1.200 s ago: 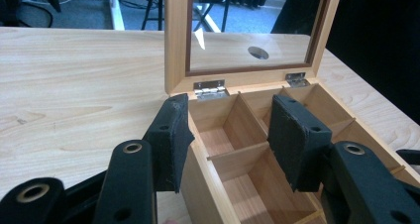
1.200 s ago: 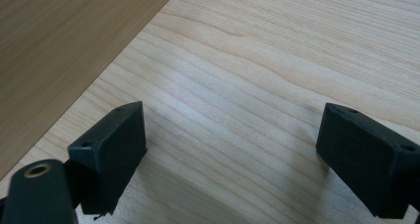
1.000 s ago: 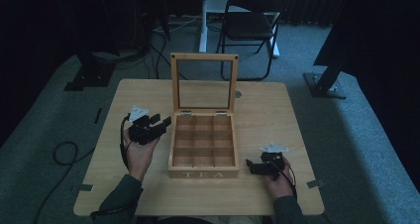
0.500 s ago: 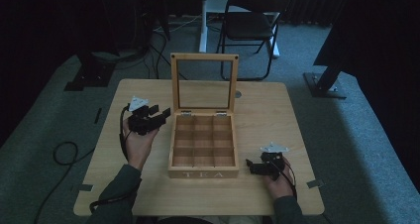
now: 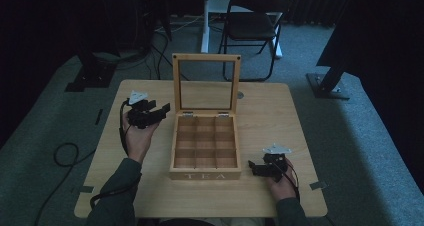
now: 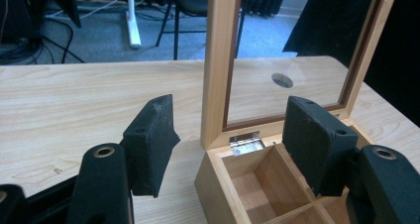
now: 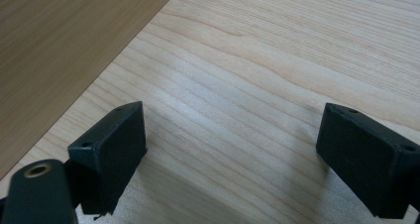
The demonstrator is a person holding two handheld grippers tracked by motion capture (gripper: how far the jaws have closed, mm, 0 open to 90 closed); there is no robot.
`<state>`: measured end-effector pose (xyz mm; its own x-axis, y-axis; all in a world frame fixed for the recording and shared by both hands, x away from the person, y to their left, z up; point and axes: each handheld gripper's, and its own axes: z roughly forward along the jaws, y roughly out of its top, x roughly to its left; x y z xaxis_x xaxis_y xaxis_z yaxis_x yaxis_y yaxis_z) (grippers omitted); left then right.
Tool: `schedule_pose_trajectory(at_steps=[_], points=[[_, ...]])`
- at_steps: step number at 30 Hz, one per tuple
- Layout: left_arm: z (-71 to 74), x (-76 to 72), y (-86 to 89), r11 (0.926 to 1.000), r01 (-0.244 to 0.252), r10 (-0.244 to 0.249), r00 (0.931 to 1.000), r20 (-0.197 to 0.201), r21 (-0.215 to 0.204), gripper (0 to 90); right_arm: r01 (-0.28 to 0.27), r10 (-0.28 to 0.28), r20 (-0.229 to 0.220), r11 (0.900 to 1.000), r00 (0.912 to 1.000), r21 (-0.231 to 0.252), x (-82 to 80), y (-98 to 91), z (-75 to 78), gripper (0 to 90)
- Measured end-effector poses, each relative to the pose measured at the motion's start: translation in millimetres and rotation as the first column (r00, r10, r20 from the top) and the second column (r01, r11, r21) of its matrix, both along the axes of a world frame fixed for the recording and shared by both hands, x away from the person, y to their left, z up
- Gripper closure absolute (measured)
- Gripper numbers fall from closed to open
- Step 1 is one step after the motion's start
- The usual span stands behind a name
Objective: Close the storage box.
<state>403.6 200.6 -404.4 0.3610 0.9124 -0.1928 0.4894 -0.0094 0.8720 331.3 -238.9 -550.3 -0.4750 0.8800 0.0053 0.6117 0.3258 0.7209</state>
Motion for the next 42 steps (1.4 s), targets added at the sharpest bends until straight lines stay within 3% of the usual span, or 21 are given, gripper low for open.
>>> schedule_pose_trajectory(at_steps=[5, 21, 24, 32, 42], points=[[3.9, 8.6, 0.7, 0.9999, -0.003, 0.004, 1.0000, -0.003, 0.011, 35.5, 0.000, 0.000, 0.000, 1.0000, 1.0000, 0.000, 0.0, 0.0, 0.0, 11.5], [12.1, 30.3, -1.4, 0.9994, 0.005, -0.007, 0.9990, 0.045, 0.035, 33.0, 0.000, 0.000, 0.000, 1.0000, 1.0000, 0.000, 0.0, 0.0, 0.0, 11.5], [13.1, 34.2, -1.5, 0.9998, -0.003, 0.002, 0.9994, 0.035, 0.022, 32.6, 0.000, 0.000, 0.000, 1.0000, 1.0000, 0.000, 0.0, 0.0, 0.0, 11.5], [12.2, 44.6, -3.5, 0.9991, -0.012, 0.012, 0.9998, 0.013, 0.040, 30.8, 0.000, 0.000, 0.000, 1.0000, 1.0000, 0.000, 0.0, 0.0, 0.0, 11.5], [8.2, 59.1, -9.1, 0.9984, 0.021, -0.021, 0.9997, 0.006, 0.052, 28.9, 0.000, 0.000, 0.000, 1.0000, 1.0000, 0.000, 0.0, 0.0, 0.0, 11.5]])
